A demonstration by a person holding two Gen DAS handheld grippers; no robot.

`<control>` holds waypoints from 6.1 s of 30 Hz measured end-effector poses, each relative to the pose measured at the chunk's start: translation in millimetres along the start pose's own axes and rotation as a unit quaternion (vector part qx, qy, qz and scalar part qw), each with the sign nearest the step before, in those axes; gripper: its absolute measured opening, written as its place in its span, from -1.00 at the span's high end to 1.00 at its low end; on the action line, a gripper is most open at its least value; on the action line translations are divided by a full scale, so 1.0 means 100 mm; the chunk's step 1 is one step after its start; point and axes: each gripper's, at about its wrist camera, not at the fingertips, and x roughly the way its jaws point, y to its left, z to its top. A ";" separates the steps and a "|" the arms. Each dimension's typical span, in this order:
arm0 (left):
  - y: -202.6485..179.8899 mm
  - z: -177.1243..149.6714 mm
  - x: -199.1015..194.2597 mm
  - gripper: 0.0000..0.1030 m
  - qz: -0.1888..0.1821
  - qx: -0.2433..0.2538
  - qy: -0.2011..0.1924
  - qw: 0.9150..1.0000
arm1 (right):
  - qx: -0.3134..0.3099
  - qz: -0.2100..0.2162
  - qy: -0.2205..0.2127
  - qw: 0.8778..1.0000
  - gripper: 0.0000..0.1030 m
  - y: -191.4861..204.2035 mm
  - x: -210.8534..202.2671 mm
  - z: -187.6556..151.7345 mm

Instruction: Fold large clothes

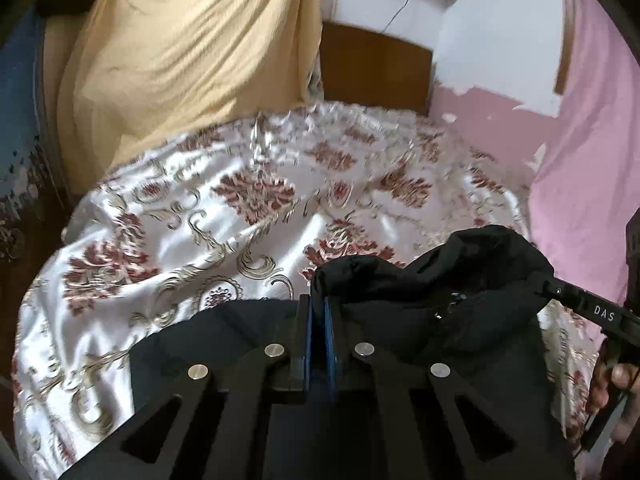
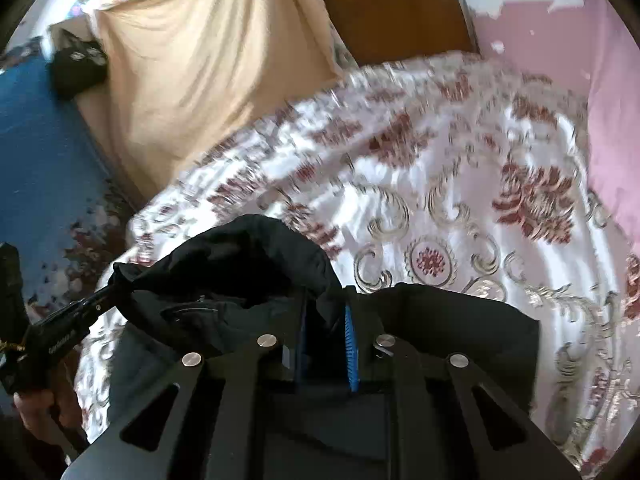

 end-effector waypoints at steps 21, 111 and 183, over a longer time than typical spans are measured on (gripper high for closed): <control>0.14 -1.41 -0.30 0.90 -0.021 -0.040 0.024 0.999 | -0.215 -0.078 -0.020 0.973 0.82 0.24 -0.60 -1.33; -0.06 -1.26 -0.51 -0.85 0.066 -0.024 0.046 0.997 | -0.089 -0.026 -0.032 0.995 -0.71 0.10 -0.85 -1.20; -0.80 -3.57 -3.73 -1.00 0.144 0.034 -0.059 0.987 | -0.113 -0.103 -0.099 0.983 -0.94 0.75 -4.16 -3.72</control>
